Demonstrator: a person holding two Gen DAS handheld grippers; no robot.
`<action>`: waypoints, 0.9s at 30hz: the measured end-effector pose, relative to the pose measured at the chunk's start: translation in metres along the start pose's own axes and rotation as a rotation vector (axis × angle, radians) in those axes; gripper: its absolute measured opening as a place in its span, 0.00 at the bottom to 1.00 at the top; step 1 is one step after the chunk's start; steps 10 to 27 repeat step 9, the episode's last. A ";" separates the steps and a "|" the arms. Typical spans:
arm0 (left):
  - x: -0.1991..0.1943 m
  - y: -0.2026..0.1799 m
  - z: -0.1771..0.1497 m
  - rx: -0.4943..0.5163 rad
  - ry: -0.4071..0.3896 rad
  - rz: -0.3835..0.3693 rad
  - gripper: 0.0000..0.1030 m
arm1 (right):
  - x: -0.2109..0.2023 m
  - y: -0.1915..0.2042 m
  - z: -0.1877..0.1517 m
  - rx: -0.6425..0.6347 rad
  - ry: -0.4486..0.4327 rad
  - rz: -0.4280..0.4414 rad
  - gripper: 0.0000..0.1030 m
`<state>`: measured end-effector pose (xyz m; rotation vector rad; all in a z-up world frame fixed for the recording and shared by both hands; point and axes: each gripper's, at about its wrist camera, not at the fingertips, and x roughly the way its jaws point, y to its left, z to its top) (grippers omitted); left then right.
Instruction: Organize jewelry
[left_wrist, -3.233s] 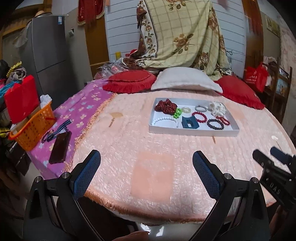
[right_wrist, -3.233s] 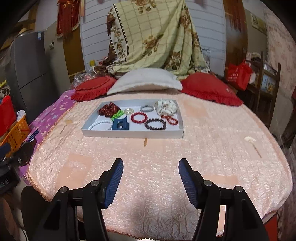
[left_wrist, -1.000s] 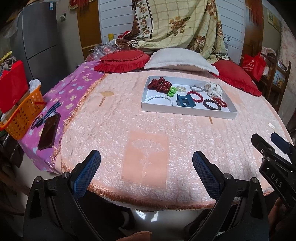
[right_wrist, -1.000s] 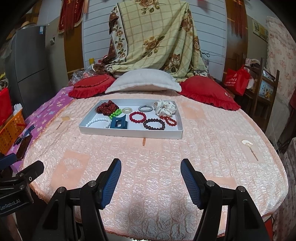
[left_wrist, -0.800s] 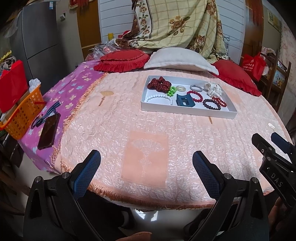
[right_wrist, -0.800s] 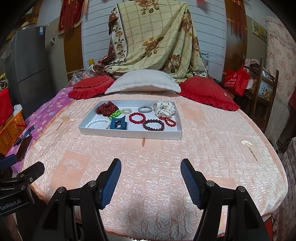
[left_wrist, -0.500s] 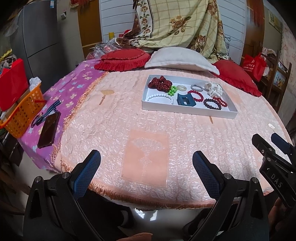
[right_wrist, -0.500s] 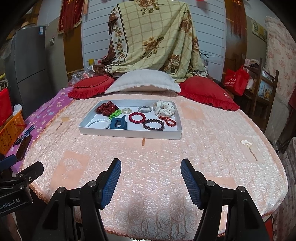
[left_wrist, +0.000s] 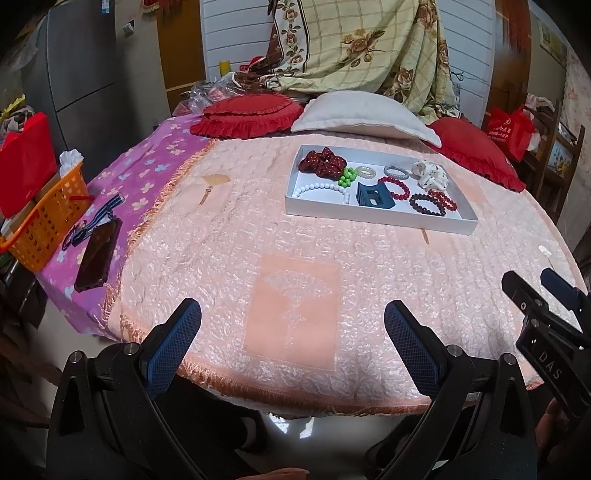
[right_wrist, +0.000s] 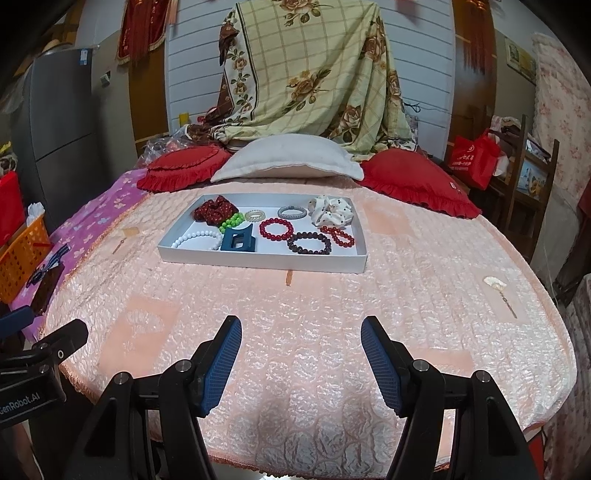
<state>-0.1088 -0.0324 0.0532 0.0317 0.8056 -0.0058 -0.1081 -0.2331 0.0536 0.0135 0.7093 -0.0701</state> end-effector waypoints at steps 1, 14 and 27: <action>0.001 0.001 0.000 -0.003 0.001 0.001 0.97 | 0.001 0.001 -0.001 -0.006 0.003 0.003 0.63; 0.004 0.003 -0.002 -0.010 0.007 0.021 0.97 | 0.005 0.001 -0.003 0.005 0.013 0.003 0.63; 0.004 0.003 -0.002 -0.010 0.007 0.021 0.97 | 0.005 0.001 -0.003 0.005 0.013 0.003 0.63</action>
